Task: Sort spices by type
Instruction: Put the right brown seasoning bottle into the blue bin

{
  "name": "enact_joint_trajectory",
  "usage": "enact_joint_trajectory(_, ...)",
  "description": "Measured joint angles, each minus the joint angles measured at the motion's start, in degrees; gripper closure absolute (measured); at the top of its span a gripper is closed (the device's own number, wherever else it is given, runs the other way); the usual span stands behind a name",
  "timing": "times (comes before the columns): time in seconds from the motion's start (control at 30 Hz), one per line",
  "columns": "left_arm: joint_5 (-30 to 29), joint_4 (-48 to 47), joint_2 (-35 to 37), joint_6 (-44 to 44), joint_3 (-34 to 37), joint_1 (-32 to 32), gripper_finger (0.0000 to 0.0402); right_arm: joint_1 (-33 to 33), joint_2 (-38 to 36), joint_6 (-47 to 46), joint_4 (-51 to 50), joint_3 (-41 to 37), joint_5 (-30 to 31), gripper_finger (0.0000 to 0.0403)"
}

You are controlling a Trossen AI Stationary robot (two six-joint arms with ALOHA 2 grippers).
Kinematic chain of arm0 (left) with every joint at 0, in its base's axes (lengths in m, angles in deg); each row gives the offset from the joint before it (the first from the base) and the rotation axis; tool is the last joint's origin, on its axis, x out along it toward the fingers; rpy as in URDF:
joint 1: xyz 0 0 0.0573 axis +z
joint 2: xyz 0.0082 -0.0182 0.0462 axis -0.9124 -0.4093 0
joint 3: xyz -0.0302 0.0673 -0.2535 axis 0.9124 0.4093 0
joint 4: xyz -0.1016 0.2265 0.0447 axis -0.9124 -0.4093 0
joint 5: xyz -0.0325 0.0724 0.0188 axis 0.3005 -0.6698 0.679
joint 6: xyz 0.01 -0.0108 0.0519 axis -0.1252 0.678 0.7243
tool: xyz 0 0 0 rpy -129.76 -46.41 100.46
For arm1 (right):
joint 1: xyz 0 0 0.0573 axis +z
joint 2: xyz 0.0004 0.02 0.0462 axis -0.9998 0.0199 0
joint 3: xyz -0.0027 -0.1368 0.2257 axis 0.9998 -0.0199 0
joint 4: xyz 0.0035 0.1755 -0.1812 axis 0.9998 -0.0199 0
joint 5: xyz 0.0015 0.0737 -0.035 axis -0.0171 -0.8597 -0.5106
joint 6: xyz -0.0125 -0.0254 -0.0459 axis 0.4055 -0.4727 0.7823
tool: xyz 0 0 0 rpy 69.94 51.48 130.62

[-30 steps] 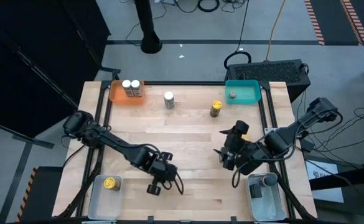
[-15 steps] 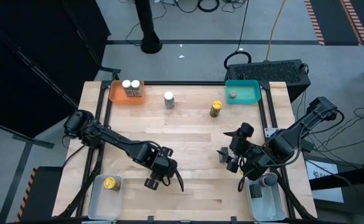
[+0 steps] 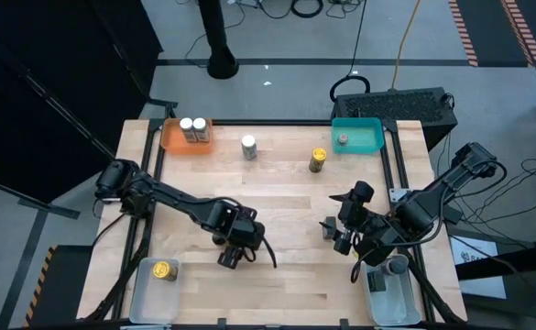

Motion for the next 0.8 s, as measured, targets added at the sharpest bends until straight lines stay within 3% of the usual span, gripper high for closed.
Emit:
enact_joint_trajectory(0.57,-0.4,0.9,-5.9,2.6,0.3,0.0,0.0140,0.0,0.0,0.3,0.0,0.0,0.0,0.0064)
enact_joint_trajectory(0.8,-1.9,1.3,-5.9,2.6,0.3,0.0,0.0191,0.0,0.0,0.3,0.0,0.0,0.0,0.0064)
